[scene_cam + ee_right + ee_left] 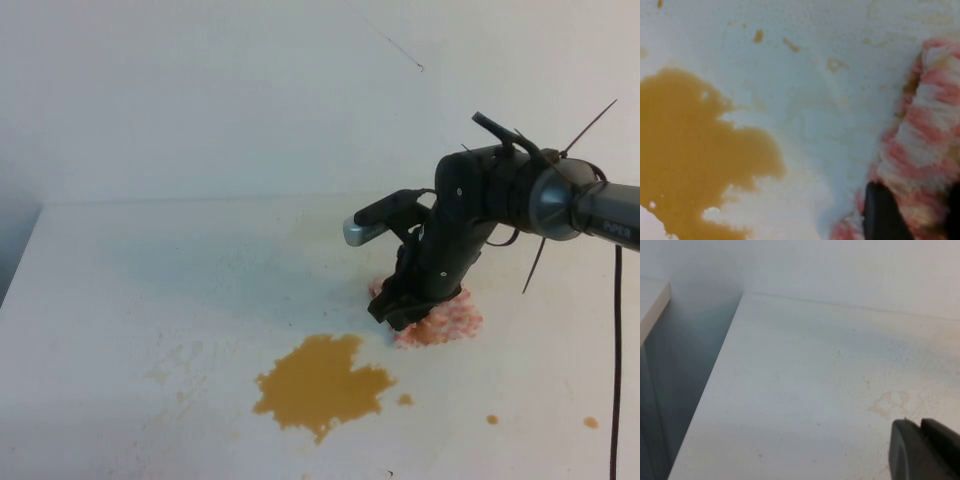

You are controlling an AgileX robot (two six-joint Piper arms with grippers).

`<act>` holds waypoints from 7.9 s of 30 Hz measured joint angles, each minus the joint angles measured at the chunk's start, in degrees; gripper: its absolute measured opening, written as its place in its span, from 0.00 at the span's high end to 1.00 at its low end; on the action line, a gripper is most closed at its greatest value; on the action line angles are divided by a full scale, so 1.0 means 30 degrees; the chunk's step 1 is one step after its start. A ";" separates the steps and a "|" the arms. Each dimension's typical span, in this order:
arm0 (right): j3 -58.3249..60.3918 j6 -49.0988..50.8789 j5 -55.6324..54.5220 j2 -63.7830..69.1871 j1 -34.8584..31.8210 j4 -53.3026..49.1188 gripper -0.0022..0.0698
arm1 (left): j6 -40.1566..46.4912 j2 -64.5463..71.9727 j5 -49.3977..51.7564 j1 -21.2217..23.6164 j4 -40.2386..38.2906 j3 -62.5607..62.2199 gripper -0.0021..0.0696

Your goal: Wipe the table

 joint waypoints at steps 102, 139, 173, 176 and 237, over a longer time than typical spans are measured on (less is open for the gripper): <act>-0.9873 0.1007 0.7501 0.2605 -0.0695 0.2501 0.94 | 0.0000 0.0000 0.0000 0.0000 0.0000 0.0000 0.98; -1.1796 0.4685 0.7489 0.6100 -0.2752 0.3899 0.94 | 0.0000 0.0000 -0.0012 0.0000 0.0000 0.0000 0.98; -1.1445 0.1192 0.5200 -0.2836 -0.0949 0.0777 0.94 | 0.0000 0.0000 -0.0012 0.0000 0.0000 0.0000 0.98; -1.1445 0.1192 0.5116 -0.3445 -0.0320 -0.0009 0.94 | 0.0000 0.0000 -0.0012 0.0000 0.0000 0.0000 0.98; 0.6321 0.1960 0.4599 -1.5571 0.0403 -0.4159 0.96 | 0.0000 0.0000 -0.0012 0.0000 0.0000 0.0000 0.98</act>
